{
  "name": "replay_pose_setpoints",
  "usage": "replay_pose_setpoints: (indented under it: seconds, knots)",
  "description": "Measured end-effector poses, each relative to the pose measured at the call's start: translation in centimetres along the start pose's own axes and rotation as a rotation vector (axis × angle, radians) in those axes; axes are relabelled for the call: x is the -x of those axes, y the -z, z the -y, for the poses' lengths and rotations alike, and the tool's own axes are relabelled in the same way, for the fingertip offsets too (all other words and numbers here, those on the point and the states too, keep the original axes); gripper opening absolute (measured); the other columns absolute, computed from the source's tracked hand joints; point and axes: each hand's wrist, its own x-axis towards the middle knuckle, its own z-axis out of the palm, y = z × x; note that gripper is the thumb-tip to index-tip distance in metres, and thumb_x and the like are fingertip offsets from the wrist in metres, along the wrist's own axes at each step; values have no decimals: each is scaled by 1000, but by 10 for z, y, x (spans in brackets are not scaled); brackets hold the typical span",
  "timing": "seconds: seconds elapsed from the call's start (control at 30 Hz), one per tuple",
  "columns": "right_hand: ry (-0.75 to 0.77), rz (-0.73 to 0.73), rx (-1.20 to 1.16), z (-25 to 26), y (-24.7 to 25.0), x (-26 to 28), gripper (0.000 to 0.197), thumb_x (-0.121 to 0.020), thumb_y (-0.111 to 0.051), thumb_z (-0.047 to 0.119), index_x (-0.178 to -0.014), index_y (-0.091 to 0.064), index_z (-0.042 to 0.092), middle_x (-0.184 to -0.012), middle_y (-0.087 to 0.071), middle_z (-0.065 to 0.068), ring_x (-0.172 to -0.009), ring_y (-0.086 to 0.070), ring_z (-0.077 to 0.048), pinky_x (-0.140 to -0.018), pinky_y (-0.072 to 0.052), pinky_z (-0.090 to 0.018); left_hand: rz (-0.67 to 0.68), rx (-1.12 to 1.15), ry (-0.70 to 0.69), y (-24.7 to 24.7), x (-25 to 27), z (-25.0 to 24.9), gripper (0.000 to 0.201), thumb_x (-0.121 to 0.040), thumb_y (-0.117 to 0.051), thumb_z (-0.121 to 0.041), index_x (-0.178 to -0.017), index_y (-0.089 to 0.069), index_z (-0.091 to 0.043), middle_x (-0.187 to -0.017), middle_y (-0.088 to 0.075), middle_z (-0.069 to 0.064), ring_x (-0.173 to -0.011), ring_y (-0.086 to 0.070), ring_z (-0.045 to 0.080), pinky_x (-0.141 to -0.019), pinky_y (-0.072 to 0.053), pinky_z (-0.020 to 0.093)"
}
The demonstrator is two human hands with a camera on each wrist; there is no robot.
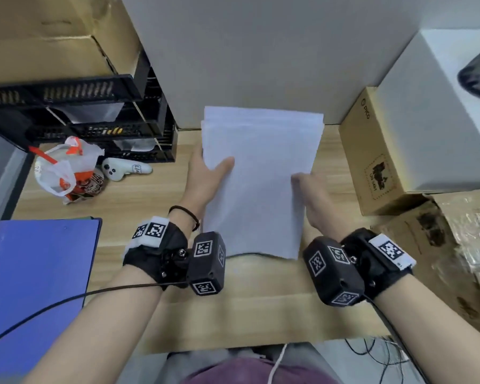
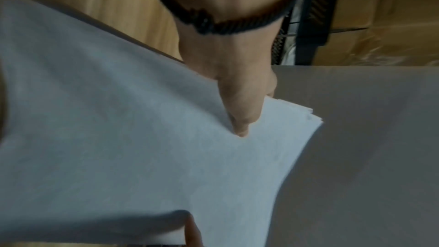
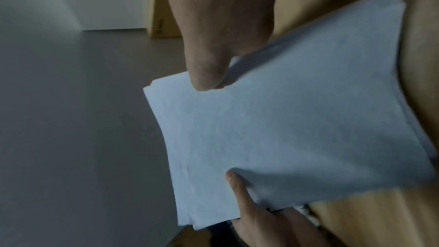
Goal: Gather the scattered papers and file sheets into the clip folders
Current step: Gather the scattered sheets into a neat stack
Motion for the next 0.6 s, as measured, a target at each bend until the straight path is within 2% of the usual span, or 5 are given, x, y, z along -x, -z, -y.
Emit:
replay_pose_setpoints:
  seconds: [0.07, 0.17, 0.3, 0.47, 0.6]
  knots:
    - [156, -2, -55, 36, 2, 9, 30, -82, -49, 2, -108, -61, 8, -93, -66, 1, -76, -61, -11, -55, -46, -16, -20, 75, -131, -1, 2, -29, 41, -84, -72, -9, -113, -53, -29, -113, -66, -8, -100, -66, 3, -83, -53, 20]
    - [314, 31, -90, 54, 4, 21, 31, -83, -47, -4, -107, -62, 9, -98, -69, 1, -74, -64, -2, -58, -48, -13, -64, 148, -199, 4, 7, -43, 50, -79, -77, -9, -123, -54, -10, -117, -68, 4, -105, -67, 12, -86, -53, 23]
    - [311, 105, -79, 34, 8, 21, 32, -84, -49, -3, -111, -60, 9, -98, -66, 3, -72, -62, 7, -60, -46, -8, -32, 115, -106, 16, 12, -17, 60, -76, -80, -10, -128, -52, 0, -121, -67, 10, -109, -66, 19, -92, -53, 31]
    - [295, 111, -56, 18, 15, 15, 29, -86, -50, -4, -97, -58, 22, -92, -61, 9, -76, -56, 8, -68, -42, -6, -24, 5, -18, 26, 15, 12, 55, -74, -76, 3, -123, -52, -2, -113, -68, 7, -101, -66, 12, -85, -54, 24]
    - [242, 133, 19, 10, 13, 8, 22, -83, -53, 0, -97, -57, 17, -91, -60, 5, -86, -55, -6, -72, -41, -15, -23, -30, 27, 26, 15, 29, 56, -67, -63, 2, -122, -54, -2, -116, -66, 11, -104, -64, 14, -87, -50, 27]
